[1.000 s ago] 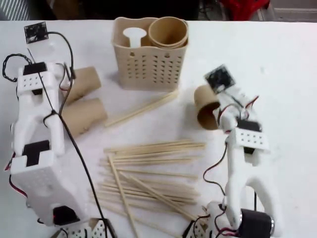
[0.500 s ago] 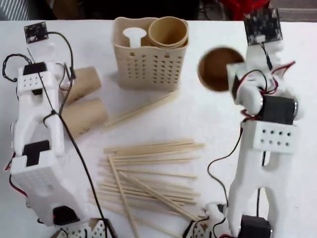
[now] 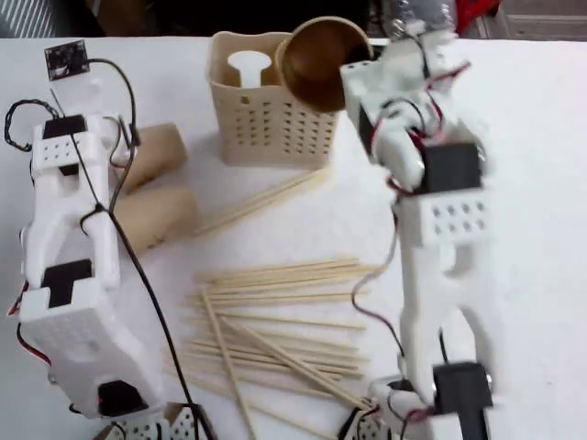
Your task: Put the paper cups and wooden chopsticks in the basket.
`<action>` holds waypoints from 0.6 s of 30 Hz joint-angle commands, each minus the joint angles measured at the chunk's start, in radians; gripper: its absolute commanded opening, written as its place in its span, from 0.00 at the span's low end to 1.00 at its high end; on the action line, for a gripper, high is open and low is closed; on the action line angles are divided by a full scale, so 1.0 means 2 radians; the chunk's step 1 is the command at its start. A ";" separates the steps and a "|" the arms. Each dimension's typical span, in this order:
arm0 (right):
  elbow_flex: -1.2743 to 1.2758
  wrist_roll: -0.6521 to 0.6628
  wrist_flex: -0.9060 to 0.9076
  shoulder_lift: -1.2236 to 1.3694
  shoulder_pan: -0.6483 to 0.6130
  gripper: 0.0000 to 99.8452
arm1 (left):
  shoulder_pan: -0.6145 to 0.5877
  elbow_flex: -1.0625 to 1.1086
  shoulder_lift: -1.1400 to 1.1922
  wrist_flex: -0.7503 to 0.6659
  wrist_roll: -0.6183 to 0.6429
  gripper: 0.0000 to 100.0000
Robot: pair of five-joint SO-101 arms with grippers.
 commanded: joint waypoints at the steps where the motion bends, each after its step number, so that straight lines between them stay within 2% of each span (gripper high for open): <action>1: -0.019 -0.004 -0.040 0.023 -0.004 0.01 | 0.021 0.005 0.030 0.000 -0.008 0.19; 6: -0.020 -0.008 -0.066 0.037 -0.004 0.01 | 0.021 0.005 0.030 0.000 -0.008 0.19; 12: -0.071 -0.078 -0.066 0.020 0.005 0.01 | 0.021 0.005 0.030 0.000 -0.008 0.19; 18: -0.092 -0.081 -0.067 0.066 0.007 0.01 | 0.021 0.005 0.030 0.000 -0.008 0.19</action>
